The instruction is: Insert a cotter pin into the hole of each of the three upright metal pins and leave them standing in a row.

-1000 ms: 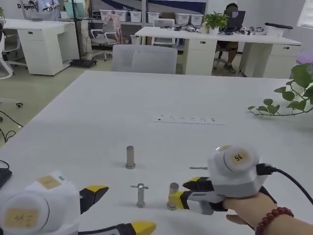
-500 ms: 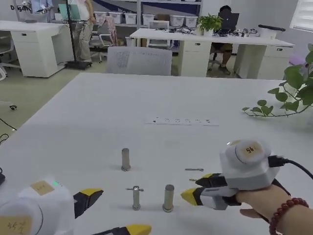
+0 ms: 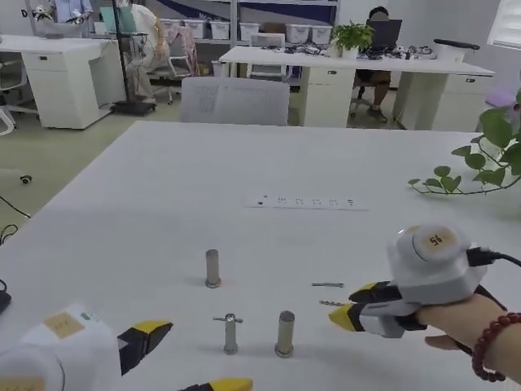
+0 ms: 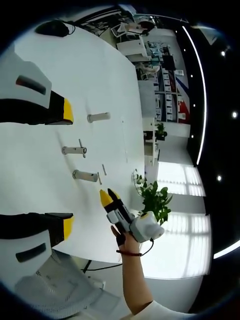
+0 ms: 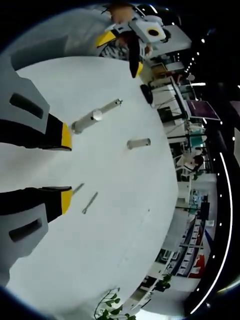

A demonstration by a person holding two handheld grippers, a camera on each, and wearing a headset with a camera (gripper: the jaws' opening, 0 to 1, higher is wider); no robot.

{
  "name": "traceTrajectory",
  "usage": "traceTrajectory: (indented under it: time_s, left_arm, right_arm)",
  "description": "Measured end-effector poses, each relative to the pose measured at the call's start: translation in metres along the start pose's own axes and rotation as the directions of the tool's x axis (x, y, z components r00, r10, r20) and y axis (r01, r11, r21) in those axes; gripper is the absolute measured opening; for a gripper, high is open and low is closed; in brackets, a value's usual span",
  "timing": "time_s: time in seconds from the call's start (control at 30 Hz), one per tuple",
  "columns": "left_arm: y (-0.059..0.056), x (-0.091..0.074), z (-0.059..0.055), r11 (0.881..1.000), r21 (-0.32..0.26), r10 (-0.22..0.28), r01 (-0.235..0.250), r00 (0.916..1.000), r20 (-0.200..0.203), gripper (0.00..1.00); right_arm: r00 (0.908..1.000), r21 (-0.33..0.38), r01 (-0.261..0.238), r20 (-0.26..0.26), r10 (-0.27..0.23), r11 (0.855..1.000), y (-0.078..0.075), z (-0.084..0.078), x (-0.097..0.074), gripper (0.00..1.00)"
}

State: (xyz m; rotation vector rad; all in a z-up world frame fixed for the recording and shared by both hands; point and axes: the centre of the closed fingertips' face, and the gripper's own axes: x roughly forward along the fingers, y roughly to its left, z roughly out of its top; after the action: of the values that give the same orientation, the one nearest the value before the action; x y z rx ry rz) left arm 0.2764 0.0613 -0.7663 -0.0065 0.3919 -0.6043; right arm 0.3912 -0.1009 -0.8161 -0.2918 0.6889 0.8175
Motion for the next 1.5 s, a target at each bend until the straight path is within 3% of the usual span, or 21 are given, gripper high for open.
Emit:
traceTrajectory:
  time_s: [0.37,0.73,0.9,1.17,1.4,1.5]
  left_arm:
    - [0.002,0.002,0.001,1.0,0.024,0.0,0.0,1.0,0.0,0.7]
    - [0.002,0.002,0.001,1.0,0.016,0.005,-0.005,1.0,0.006,0.67]
    - [0.001,0.001,0.0,1.0,0.022,-0.001,0.001,1.0,0.003,0.65]
    - [0.004,0.001,-0.001,1.0,0.021,0.005,-0.005,1.0,-0.002,0.65]
    - [0.003,0.002,-0.004,1.0,0.023,0.002,-0.001,0.9999,-0.011,0.64]
    - [0.004,0.002,-0.004,1.0,0.024,0.003,-0.003,0.9999,-0.013,0.64]
  right_arm:
    - [0.9978,-0.074,-0.001,-0.067,-0.004,0.997,-0.029,-0.005,0.013,0.23]
    - [0.9872,-0.166,-0.032,-0.159,0.005,0.986,-0.043,-0.014,0.026,0.16]
    - [0.9769,-0.188,-0.067,-0.212,0.026,0.98,-0.047,-0.021,0.033,0.16]
    - [0.9589,-0.267,-0.133,-0.278,0.056,0.954,-0.046,-0.024,0.042,0.14]
    - [0.9449,-0.287,-0.175,-0.318,0.078,0.942,-0.045,-0.026,0.046,0.11]
    - [0.9328,-0.31,-0.205,-0.349,0.09,0.929,-0.041,-0.027,0.045,0.09]
